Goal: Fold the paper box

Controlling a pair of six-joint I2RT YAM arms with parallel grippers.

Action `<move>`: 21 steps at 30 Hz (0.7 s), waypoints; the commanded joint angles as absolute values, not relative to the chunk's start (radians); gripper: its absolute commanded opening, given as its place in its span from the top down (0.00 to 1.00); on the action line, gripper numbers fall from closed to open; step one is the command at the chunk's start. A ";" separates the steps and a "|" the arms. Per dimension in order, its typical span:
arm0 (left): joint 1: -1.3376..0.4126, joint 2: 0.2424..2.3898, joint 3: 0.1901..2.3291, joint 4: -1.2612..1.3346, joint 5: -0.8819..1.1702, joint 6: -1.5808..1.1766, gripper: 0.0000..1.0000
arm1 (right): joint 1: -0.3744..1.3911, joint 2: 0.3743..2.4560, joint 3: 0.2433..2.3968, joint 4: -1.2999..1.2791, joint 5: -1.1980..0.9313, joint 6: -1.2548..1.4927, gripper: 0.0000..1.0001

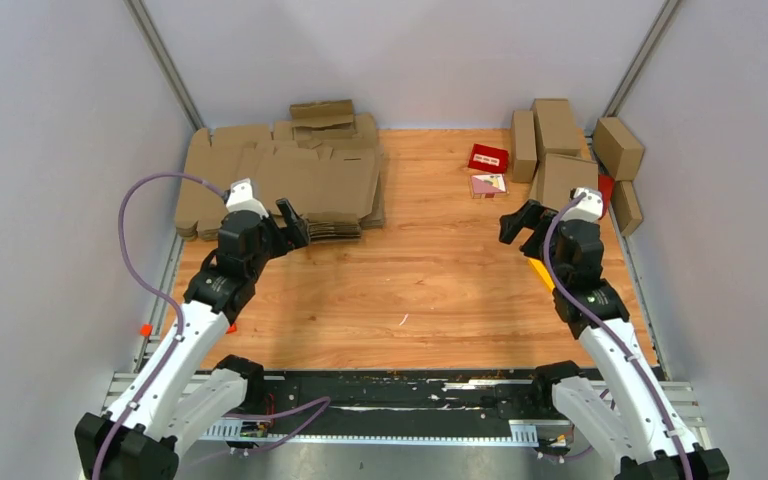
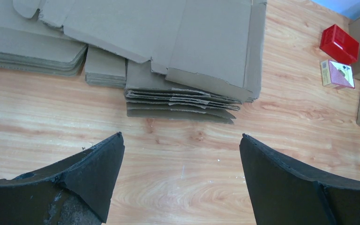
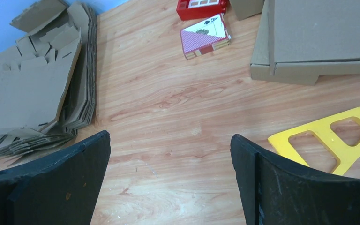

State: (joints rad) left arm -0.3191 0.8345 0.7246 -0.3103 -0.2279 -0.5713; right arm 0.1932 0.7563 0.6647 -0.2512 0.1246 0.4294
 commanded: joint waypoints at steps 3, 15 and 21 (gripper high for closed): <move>-0.316 0.901 0.721 -0.179 -0.074 -0.467 0.00 | 0.187 0.793 0.649 -0.225 -0.014 0.455 0.00; -0.424 1.302 0.979 -0.107 -0.055 -0.317 0.07 | 0.189 0.861 0.685 -0.238 -0.167 0.395 0.00; -0.526 1.586 1.243 -0.240 -0.194 -0.187 0.09 | 0.190 0.870 0.686 -0.252 -0.182 0.382 0.00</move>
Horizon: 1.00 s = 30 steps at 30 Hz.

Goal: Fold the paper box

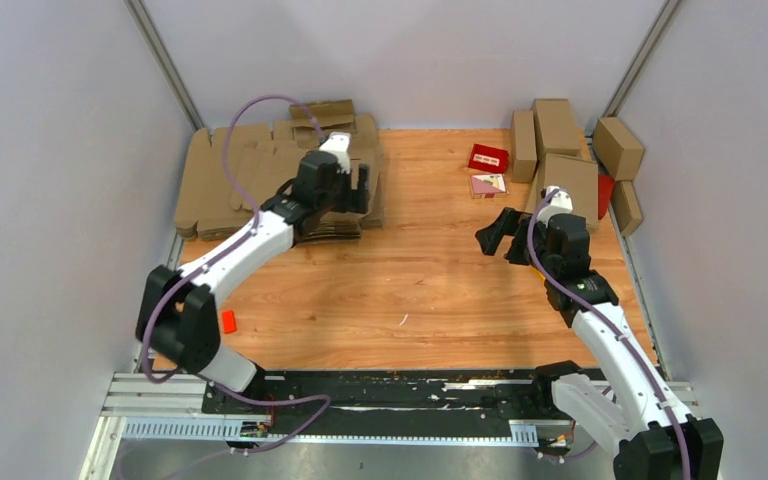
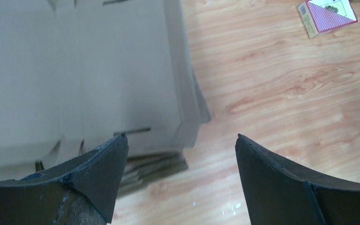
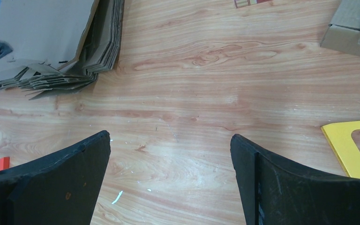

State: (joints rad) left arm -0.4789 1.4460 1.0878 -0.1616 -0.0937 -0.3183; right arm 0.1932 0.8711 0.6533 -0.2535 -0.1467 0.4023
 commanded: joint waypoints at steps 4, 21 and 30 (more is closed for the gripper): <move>-0.538 1.776 1.450 -0.385 -0.186 -0.116 0.13 | 0.191 0.880 0.682 -0.248 -0.195 0.376 0.00; -0.567 2.077 1.786 -0.622 -0.292 -0.054 0.68 | 0.190 0.917 0.687 -0.232 -0.224 0.378 0.00; -0.582 1.880 1.693 -0.587 -0.446 -0.064 1.00 | 0.190 0.944 0.686 -0.222 -0.256 0.380 0.01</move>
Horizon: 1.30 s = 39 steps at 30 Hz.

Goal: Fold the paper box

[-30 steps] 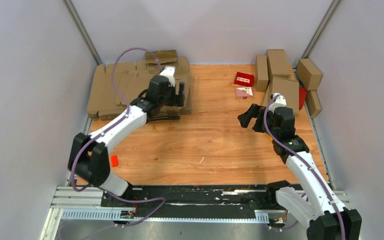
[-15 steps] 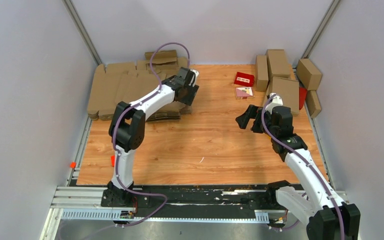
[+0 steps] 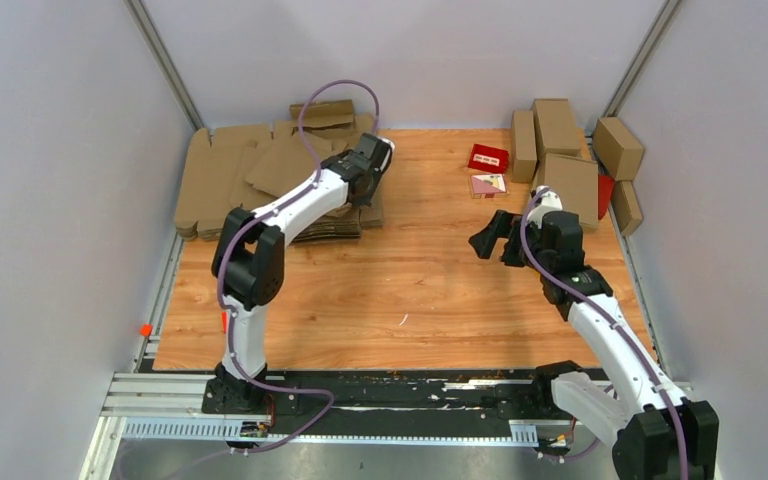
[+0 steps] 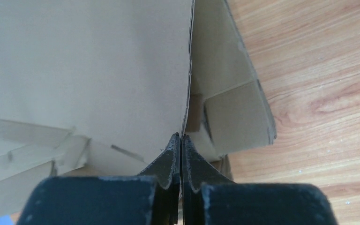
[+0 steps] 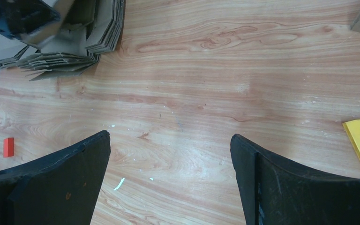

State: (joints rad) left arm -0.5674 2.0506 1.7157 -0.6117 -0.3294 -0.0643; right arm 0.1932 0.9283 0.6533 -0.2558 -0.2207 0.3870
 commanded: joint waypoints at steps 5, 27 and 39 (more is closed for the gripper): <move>-0.594 1.722 1.615 -0.527 -0.474 -0.063 1.00 | 0.190 0.962 0.699 -0.233 -0.283 0.384 0.01; -0.857 1.614 1.188 -0.093 0.250 -0.563 0.92 | 0.190 0.919 0.771 -0.619 0.241 0.591 0.00; -0.827 1.511 1.192 -0.280 0.110 -0.415 0.18 | 0.189 0.862 0.687 -0.601 0.157 0.592 0.00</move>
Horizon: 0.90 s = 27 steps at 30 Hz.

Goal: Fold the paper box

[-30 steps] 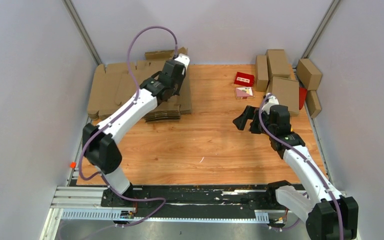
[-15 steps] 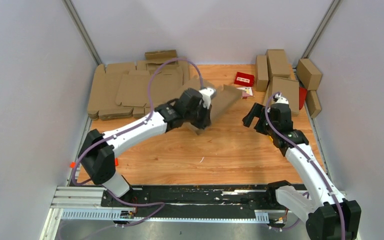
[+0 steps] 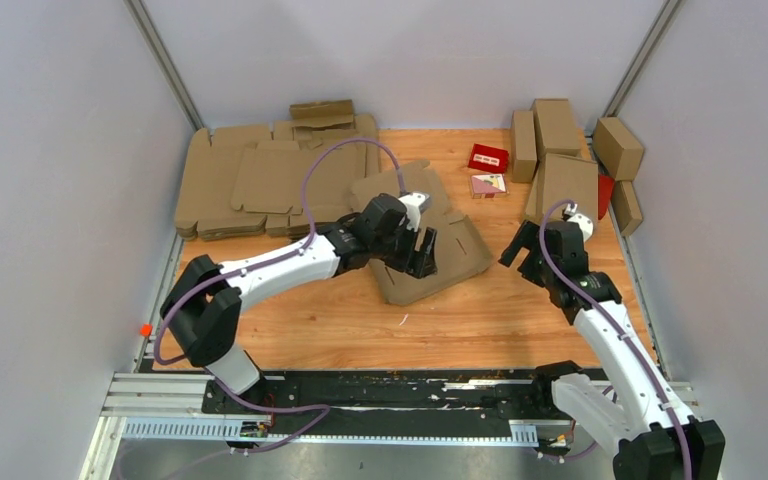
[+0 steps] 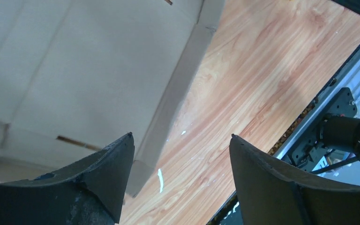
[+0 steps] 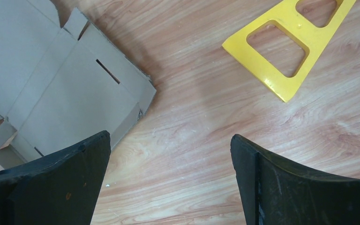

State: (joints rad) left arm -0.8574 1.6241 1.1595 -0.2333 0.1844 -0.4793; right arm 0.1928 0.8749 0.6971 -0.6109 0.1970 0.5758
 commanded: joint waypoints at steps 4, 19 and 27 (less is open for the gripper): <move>-0.713 1.439 1.143 -0.286 0.113 -0.411 0.16 | 0.189 0.876 0.686 -0.616 0.135 0.582 0.00; -0.492 1.292 0.800 0.009 -0.099 -0.432 0.00 | 0.187 0.899 0.530 -0.464 -0.209 0.648 0.00; -0.395 1.335 0.751 0.120 0.093 -0.455 0.00 | 0.187 0.905 0.351 -0.187 -0.318 0.776 0.01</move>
State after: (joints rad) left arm -0.4294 1.3128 0.7464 0.0120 -0.0101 -0.4435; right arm 0.1921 0.8925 0.3965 -0.3981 -0.2203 0.6914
